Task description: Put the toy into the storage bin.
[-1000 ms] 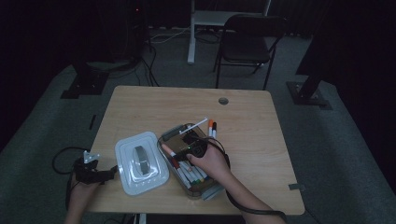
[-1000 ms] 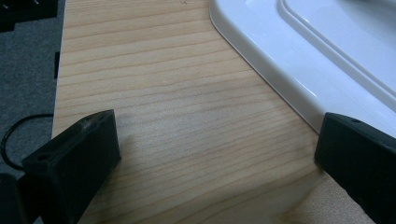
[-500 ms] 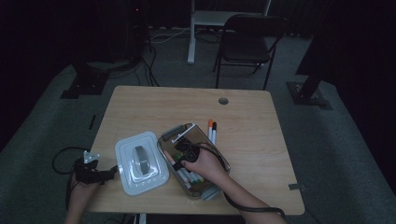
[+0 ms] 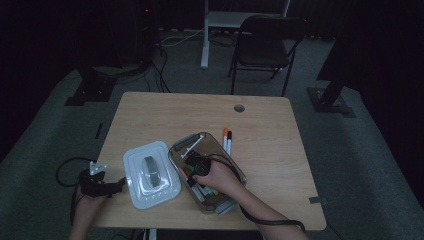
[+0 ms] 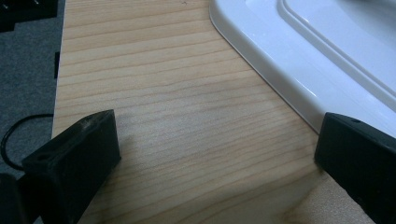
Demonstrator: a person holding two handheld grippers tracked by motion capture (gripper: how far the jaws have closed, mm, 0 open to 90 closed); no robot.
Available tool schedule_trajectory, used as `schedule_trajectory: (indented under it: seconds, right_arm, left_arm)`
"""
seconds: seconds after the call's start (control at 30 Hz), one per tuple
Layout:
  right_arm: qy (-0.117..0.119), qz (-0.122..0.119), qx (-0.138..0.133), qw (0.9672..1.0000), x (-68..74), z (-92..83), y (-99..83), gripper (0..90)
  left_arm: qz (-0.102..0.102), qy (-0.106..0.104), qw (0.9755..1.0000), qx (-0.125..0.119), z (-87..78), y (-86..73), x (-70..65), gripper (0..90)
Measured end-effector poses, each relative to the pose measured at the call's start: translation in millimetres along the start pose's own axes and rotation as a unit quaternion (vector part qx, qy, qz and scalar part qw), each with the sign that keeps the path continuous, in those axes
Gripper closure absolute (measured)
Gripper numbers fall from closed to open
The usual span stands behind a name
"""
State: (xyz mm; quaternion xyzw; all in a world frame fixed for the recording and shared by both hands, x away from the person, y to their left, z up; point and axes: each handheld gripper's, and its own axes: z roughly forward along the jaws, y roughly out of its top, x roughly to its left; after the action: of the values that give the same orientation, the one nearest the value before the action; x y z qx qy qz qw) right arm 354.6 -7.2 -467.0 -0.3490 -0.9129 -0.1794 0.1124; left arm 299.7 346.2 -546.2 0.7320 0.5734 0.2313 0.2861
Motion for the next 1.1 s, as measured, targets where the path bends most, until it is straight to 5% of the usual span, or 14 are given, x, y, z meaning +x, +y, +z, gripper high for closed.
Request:
schedule_trajectory:
  seconds: [0.3,0.5,0.63,0.87,1.1]
  right_arm:
    - [0.005,-0.008,-0.023,0.9997,-1.1,-9.8,-3.5,69.8]
    - [0.015,-0.014,-0.069,0.9974,-1.5,-37.4,-11.8,68.5]
    - [0.021,-0.015,-0.120,0.9924,-7.5,-65.0,-23.4,65.8]
    - [0.010,-0.015,-0.207,0.9782,-27.6,-107.6,-46.9,62.0]
    - [-0.013,0.014,-0.246,0.9690,-55.3,-127.7,-65.9,60.8]
  left_arm:
    - [0.000,0.000,1.0000,0.000,0.0,0.0,-0.1,0.5]
    - [0.000,0.000,1.0000,-0.001,0.1,0.0,0.0,0.5]
    - [0.000,0.000,1.0000,0.000,0.0,0.1,0.0,0.5]
    - [0.000,0.000,1.0000,0.000,-0.1,0.1,0.0,0.5]
    - [0.000,0.000,1.0000,-0.001,0.1,0.0,-0.1,0.5]
